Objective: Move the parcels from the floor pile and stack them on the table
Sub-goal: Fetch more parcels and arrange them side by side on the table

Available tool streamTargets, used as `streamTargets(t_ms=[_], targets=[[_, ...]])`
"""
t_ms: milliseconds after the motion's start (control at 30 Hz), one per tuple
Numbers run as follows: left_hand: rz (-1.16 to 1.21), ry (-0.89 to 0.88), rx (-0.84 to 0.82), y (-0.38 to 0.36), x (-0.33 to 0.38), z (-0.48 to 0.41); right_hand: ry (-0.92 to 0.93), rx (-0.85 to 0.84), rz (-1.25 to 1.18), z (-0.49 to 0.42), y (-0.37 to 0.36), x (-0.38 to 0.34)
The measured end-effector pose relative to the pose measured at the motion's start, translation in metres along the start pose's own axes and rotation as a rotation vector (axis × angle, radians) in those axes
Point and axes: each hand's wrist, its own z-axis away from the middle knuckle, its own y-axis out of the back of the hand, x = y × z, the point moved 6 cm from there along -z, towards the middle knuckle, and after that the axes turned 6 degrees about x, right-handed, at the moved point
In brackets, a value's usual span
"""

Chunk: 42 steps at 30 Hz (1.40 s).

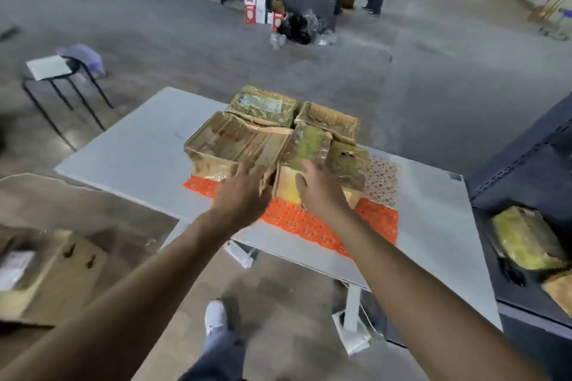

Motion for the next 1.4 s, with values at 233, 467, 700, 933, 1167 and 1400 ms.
streamTargets(t_ms=[233,467,700,933,1167,1400], targets=[[-0.123,0.333,0.091,0.075,-0.111,0.152,0.249,-0.201,-0.144,0.081,-0.070,-0.133],[-0.172,0.613,0.198,0.152,-0.219,0.323,0.495,-0.339,-0.173,0.185,-0.138,-0.287],[-0.185,0.789,0.350,0.240,-0.325,0.505,0.687,-0.516,-0.158,0.335,-0.227,-0.458],[-0.157,0.959,0.448,0.309,-0.419,0.655,0.830,-0.592,-0.012,0.441,-0.274,-0.572],[-0.095,1.041,0.446,0.319,-0.487,0.705,0.859,-0.647,0.054,0.466,-0.319,-0.640],[-0.110,1.063,0.347,0.324,-0.583,0.698,0.807,-0.712,0.064,0.439,-0.405,-0.704]])
